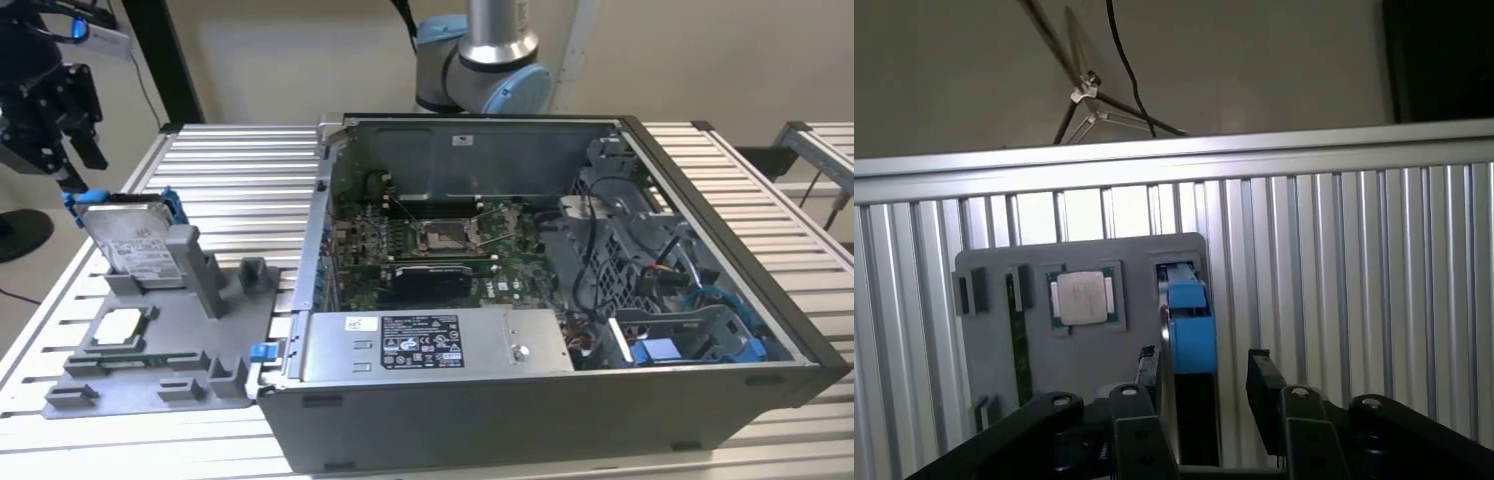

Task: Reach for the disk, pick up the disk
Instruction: 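Pick up the disk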

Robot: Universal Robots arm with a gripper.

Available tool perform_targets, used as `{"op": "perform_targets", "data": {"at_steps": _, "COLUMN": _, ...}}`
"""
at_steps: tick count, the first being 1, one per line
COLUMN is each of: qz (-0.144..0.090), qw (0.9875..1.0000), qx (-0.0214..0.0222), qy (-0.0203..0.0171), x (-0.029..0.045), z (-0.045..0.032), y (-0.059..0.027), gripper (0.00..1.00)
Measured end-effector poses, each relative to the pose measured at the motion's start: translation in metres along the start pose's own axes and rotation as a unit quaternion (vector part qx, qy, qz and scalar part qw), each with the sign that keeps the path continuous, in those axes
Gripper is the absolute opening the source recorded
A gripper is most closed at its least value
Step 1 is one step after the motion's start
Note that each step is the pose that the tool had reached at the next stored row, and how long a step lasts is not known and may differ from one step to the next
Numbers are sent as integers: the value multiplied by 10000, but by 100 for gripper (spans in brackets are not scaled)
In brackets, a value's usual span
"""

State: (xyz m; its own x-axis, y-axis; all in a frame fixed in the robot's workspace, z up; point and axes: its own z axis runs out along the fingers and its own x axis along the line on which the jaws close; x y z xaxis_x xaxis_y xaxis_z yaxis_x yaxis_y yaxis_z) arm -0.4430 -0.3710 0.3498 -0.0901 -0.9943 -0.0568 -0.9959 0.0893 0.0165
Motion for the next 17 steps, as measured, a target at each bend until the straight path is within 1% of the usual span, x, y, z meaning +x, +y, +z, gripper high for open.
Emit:
{"op": "perform_targets", "data": {"at_steps": 2, "qz": 1, "qw": 10000, "qx": 1, "qy": 11, "x": 0, "z": 18, "y": 0, "gripper": 100}}
{"op": "perform_targets", "data": {"at_steps": 6, "qz": 1, "qw": 10000, "qx": 1, "qy": 12, "x": 1, "z": 20, "y": 0, "gripper": 100}}
{"op": "perform_targets", "data": {"at_steps": 10, "qz": 1, "qw": 10000, "qx": 2, "qy": 15, "x": 25, "z": 38, "y": -2, "gripper": 100}}
{"op": "perform_targets", "data": {"at_steps": 17, "qz": 1, "qw": 10000, "qx": 6, "qy": 73, "x": 58, "z": 120, "y": -6, "gripper": 100}}
